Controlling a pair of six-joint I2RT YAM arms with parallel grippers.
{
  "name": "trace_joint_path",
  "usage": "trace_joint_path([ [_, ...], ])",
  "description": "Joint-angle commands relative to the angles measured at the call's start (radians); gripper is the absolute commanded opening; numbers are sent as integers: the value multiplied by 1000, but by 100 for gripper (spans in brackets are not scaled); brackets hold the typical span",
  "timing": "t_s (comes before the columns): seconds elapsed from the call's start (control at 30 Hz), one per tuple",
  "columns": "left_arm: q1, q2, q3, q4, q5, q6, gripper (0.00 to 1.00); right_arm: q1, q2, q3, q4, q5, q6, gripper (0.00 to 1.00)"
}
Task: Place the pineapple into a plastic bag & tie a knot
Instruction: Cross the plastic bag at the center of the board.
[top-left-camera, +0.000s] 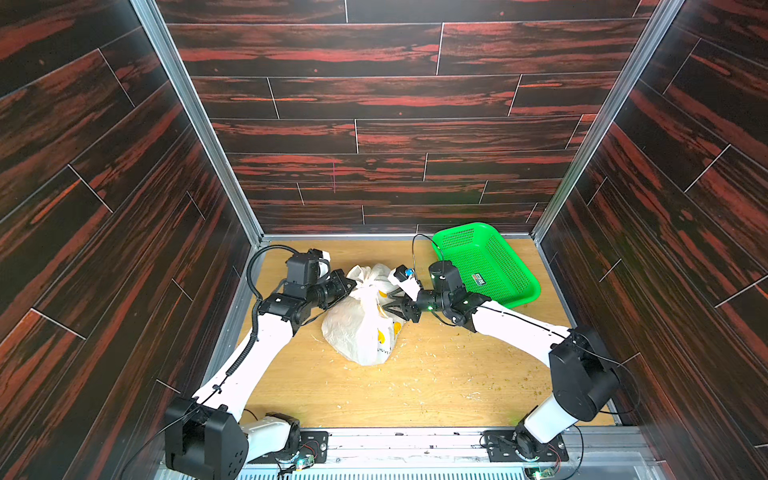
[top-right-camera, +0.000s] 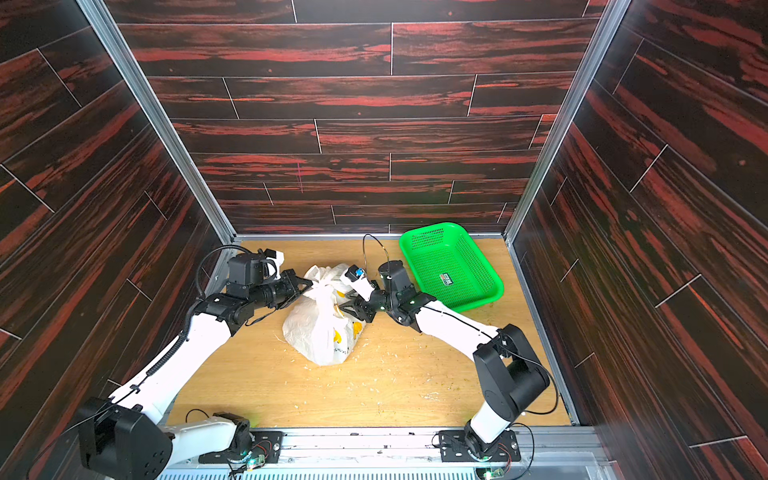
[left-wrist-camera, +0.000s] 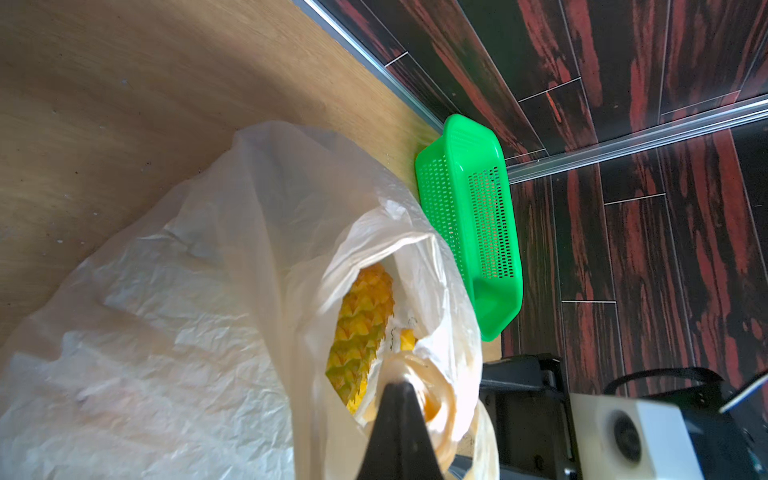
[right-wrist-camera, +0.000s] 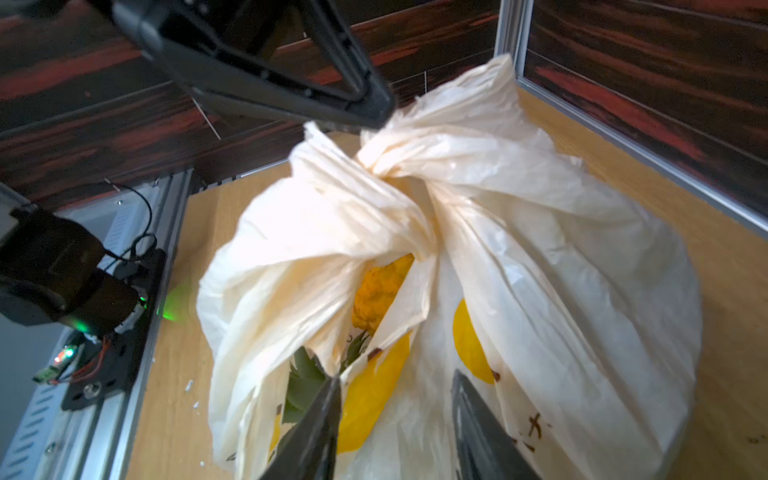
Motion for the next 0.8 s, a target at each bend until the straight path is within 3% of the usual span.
trace_joint_path([
  [0.0, 2, 13, 2, 3, 15, 5, 0, 5, -12, -33, 65, -56, -116, 51],
  [0.37, 2, 36, 8, -21, 21, 17, 0, 56, 10, -26, 29, -39, -217, 51],
  [0.77, 1, 56, 26, -25, 29, 25, 0, 67, 70, 24, -7, 11, -284, 44],
])
